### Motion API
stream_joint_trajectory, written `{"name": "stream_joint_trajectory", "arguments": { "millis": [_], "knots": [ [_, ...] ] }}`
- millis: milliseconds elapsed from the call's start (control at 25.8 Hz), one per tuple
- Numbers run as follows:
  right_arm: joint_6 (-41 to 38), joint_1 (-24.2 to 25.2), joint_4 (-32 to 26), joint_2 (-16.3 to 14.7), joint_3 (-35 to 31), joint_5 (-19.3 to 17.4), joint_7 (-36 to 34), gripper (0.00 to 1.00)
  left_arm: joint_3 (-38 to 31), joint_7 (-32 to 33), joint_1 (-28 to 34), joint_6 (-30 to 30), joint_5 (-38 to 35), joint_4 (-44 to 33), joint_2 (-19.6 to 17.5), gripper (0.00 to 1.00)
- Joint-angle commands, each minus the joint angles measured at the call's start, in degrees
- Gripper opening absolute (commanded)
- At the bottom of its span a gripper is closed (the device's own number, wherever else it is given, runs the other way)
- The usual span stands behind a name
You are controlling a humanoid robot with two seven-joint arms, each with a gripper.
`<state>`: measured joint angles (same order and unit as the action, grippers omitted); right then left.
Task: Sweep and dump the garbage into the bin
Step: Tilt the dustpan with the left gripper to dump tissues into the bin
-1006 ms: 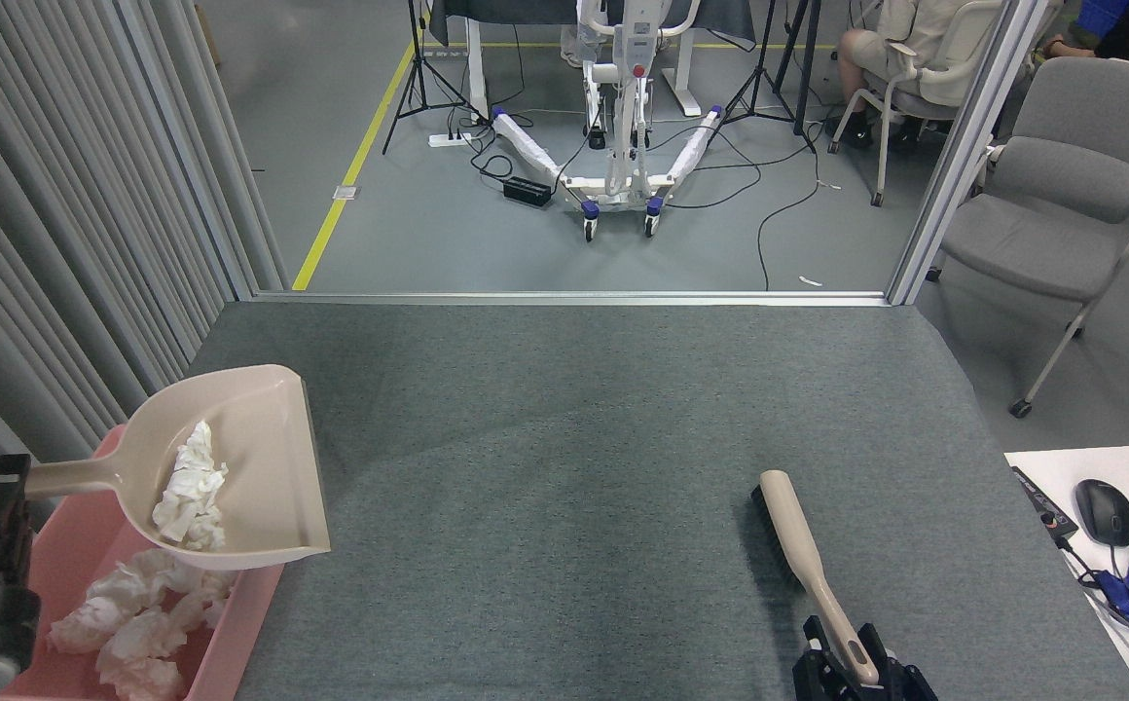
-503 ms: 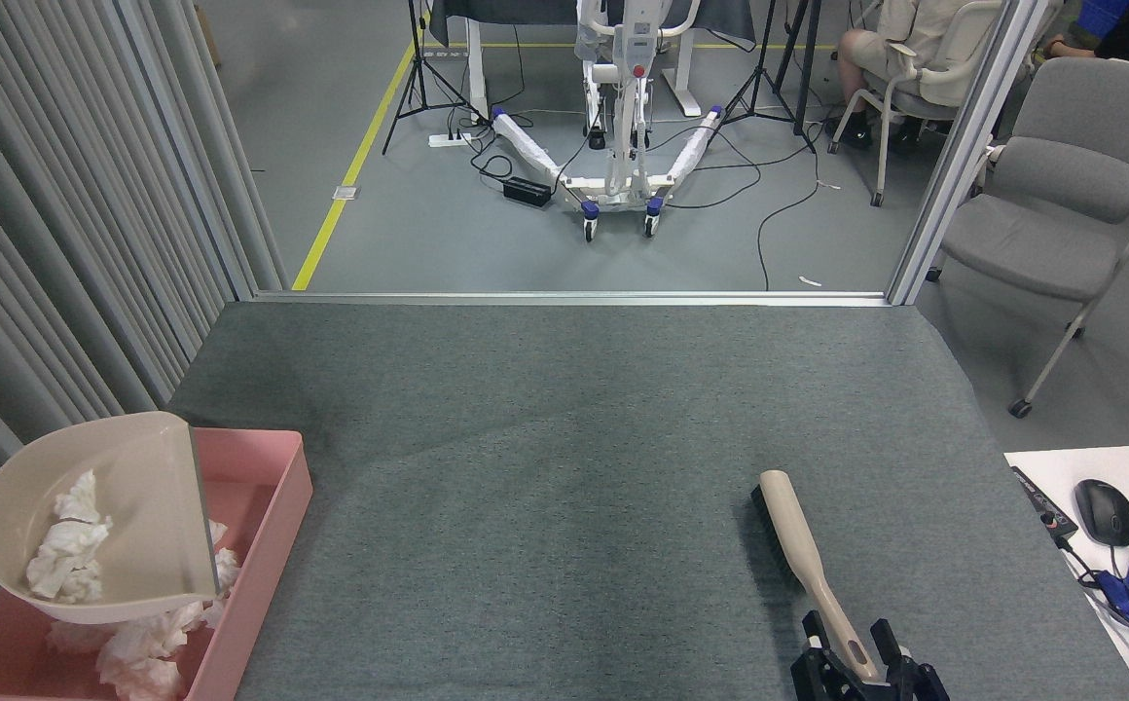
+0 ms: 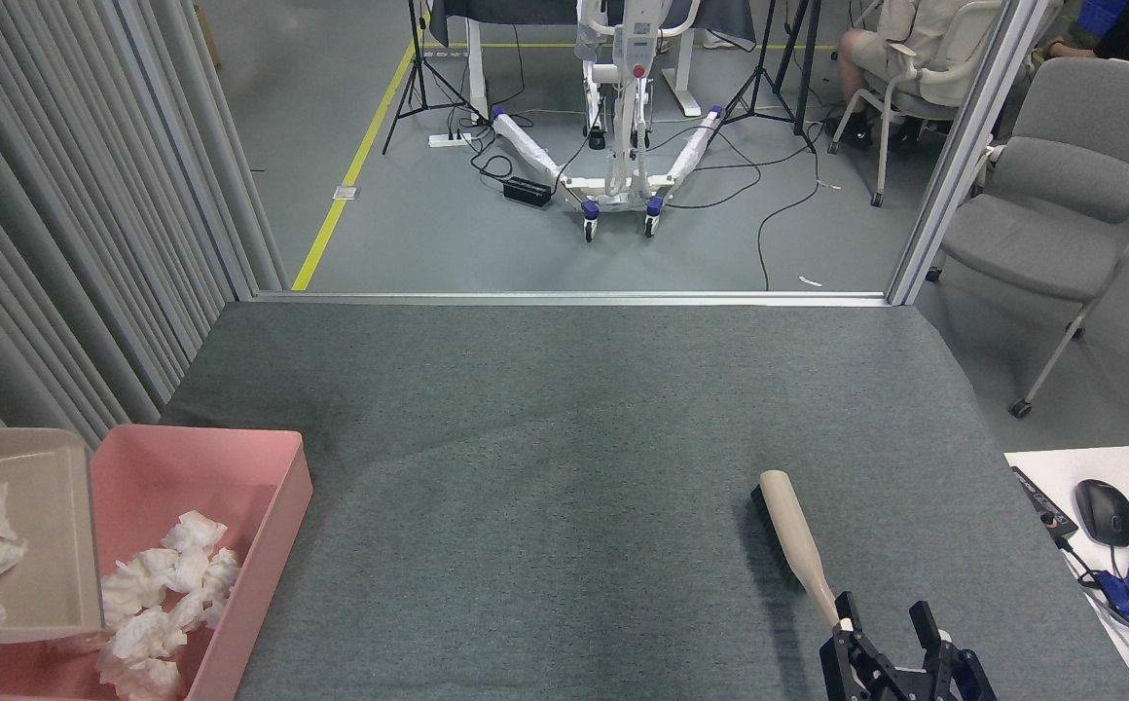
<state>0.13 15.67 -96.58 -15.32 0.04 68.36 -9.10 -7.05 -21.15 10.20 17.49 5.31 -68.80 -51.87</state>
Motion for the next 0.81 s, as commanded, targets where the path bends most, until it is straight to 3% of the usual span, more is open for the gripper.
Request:
{"name": "stream_joint_trajectory", "arguments": {
  "millis": [0,232,387,542,658,774],
  "knots": [
    [0.8,0.1,-1.3,-0.8,-0.2,1.7,0.1,0.81,-0.7,-0.9,-1.1,-3.8,-8.6,-0.2,-0.1,0.00],
    [3.2,0.1,-1.9,-1.9,-0.2,1.8,0.1,0.88,-2.1,-0.7,-1.8,-3.3,-8.4,-1.3,-1.0,0.00],
    [3.4,0.1,-2.4,-3.2,-0.2,2.7,0.1,0.95,-2.5,-0.6,-1.5,-0.4,0.8,-4.3,-1.7,0.00],
    [3.6,0.0,-2.4,-3.5,-0.3,3.3,0.0,0.98,-2.8,-0.3,-1.8,-2.5,1.5,-6.1,-6.4,0.00],
    [3.6,-0.1,-2.4,-3.5,-0.3,3.3,0.0,0.98,-2.8,0.1,-2.6,-2.9,4.1,-9.5,-6.5,0.00],
    [3.6,-0.1,-2.6,-3.6,-0.4,3.4,0.0,0.98,-2.8,0.5,-1.9,-1.3,11.8,-13.2,-5.8,0.00]
  ]
}}
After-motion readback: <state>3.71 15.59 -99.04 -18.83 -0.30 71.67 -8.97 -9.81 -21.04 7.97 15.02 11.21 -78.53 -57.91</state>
